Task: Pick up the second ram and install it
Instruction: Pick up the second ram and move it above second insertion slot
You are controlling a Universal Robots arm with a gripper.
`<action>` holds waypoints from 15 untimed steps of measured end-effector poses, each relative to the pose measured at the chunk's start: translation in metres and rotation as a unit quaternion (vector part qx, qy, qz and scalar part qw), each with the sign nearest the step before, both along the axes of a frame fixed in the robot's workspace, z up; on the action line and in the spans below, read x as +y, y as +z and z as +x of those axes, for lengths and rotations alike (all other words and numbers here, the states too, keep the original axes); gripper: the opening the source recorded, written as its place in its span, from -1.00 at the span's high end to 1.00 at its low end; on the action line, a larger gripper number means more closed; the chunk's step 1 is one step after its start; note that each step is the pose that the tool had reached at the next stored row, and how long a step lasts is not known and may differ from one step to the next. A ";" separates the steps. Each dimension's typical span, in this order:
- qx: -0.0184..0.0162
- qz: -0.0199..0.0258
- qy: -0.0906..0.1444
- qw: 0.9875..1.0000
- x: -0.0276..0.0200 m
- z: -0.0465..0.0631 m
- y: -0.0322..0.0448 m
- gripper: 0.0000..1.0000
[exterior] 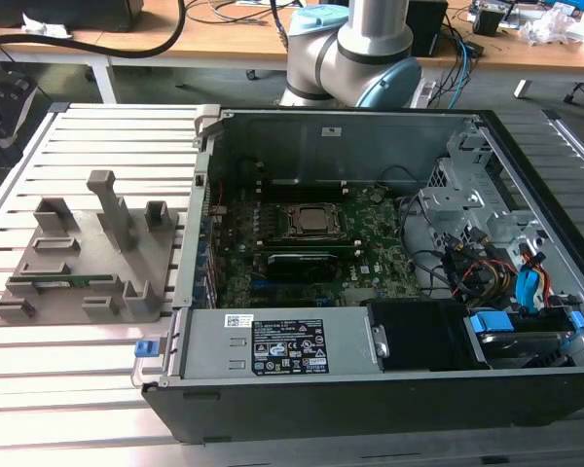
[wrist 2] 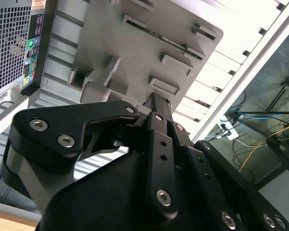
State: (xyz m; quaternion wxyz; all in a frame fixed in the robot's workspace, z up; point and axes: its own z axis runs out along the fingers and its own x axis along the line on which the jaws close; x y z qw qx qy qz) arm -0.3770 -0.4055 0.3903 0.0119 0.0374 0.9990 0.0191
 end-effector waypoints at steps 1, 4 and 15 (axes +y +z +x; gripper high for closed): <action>0.000 0.000 0.000 1.000 -0.0001 0.000 0.0000 0.79; 0.000 0.000 0.003 1.000 -0.0002 0.000 0.0000 0.79; 0.000 0.000 0.181 0.983 -0.0001 0.000 0.0000 0.79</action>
